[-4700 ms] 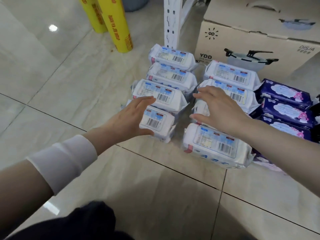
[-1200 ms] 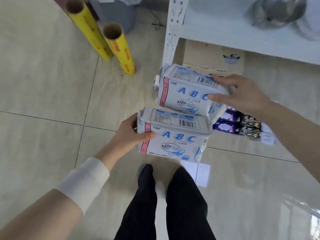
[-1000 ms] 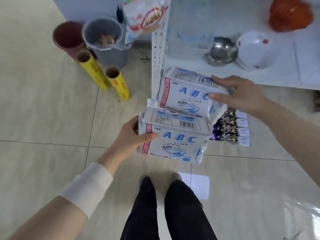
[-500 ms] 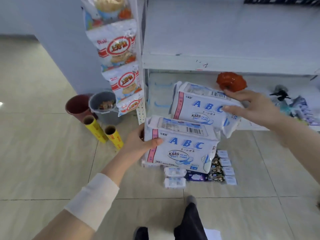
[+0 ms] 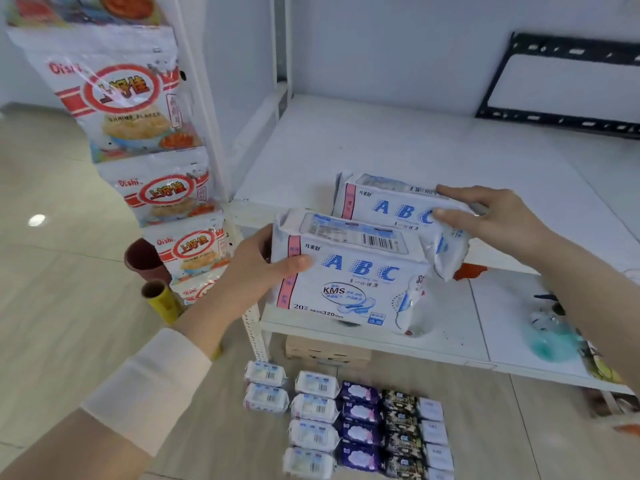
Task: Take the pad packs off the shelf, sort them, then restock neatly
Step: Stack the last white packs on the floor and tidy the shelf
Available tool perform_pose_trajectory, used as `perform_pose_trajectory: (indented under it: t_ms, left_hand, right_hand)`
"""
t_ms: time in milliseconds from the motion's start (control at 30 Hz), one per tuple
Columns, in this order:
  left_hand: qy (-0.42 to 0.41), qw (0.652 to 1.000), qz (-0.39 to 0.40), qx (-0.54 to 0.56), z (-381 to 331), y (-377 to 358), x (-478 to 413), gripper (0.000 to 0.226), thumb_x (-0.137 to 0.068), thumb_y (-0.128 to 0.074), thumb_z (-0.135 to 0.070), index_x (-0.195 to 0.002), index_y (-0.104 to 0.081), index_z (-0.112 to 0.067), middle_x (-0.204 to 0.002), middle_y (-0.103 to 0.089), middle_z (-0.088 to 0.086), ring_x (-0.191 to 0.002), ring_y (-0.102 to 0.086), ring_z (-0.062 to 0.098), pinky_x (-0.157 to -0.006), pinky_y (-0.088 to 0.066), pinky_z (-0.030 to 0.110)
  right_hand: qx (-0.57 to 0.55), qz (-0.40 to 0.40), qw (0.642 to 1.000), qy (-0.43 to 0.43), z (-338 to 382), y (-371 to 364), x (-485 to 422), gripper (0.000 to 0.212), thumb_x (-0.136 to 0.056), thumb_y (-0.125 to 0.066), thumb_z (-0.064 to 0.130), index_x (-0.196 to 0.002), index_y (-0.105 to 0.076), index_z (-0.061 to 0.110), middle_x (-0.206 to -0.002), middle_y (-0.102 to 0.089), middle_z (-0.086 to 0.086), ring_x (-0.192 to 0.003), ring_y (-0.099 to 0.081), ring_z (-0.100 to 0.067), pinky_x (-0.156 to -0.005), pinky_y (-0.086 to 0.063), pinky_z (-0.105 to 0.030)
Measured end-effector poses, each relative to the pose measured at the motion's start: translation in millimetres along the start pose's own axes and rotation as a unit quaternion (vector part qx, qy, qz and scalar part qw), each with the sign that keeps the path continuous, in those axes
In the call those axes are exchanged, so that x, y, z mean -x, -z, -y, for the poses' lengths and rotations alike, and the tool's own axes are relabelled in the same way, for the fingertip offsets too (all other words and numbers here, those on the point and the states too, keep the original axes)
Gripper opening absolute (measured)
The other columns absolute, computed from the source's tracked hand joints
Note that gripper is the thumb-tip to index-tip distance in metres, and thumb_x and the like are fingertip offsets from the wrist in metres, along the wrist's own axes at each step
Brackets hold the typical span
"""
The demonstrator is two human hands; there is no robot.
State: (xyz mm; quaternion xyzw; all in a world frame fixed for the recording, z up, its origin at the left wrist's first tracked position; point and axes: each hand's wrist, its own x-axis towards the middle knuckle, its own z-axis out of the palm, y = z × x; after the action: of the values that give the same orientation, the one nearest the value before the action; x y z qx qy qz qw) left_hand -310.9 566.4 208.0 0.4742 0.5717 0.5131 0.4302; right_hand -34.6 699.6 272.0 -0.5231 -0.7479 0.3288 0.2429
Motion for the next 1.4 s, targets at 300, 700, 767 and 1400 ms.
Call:
perform_pose_trajectory:
  t_ms: [300, 700, 767, 1400]
  left_hand:
    - [-0.041, 0.999, 0.006, 0.007, -30, 17, -62, 0.048, -0.044, -0.069, -0.049, -0.088, -0.062, -0.033, -0.082, -0.072, -0.020, -0.081, -0.069, 0.004, -0.065, -0.055, 0.021]
    - [-0.048, 0.998, 0.041, 0.026, -32, 25, -151, 0.047, -0.044, -0.071, -0.044, -0.088, -0.062, -0.030, -0.077, -0.072, -0.019, -0.073, -0.069, 0.002, -0.058, -0.053, 0.016]
    - [-0.042, 0.999, 0.025, 0.014, -30, 24, -159, 0.051, -0.040, -0.069, -0.050, -0.087, -0.062, -0.031, -0.078, -0.072, -0.019, -0.074, -0.069, 0.003, -0.061, -0.055, 0.020]
    - [-0.086, 0.996, 0.009, 0.016, -10, 5, -268, 0.045, -0.056, -0.084, -0.035, -0.095, -0.063, -0.024, -0.084, -0.074, -0.009, -0.077, -0.071, 0.009, -0.057, -0.051, 0.016]
  right_hand:
    - [-0.096, -0.006, 0.995, -0.027, 18, 32, -58, 0.030, -0.082, -0.064, 0.030, -0.111, -0.065, 0.022, -0.085, -0.071, 0.010, -0.068, -0.065, -0.001, -0.059, -0.054, -0.014]
    - [-0.083, -0.111, 0.990, -0.026, 27, 23, -144, 0.044, -0.076, -0.072, 0.037, -0.116, -0.062, 0.023, -0.104, -0.065, 0.007, -0.080, -0.062, -0.003, -0.066, -0.055, -0.019]
    - [-0.064, -0.113, 0.991, -0.016, 27, 20, -155, 0.047, -0.075, -0.073, 0.038, -0.118, -0.062, 0.024, -0.107, -0.062, 0.011, -0.085, -0.060, -0.001, -0.061, -0.052, -0.013]
    - [0.064, -0.096, 0.987, 0.111, 13, 0, -294, 0.056, -0.075, -0.072, 0.042, -0.126, -0.058, 0.025, -0.134, -0.053, 0.008, -0.126, -0.044, -0.008, -0.093, -0.027, -0.010]
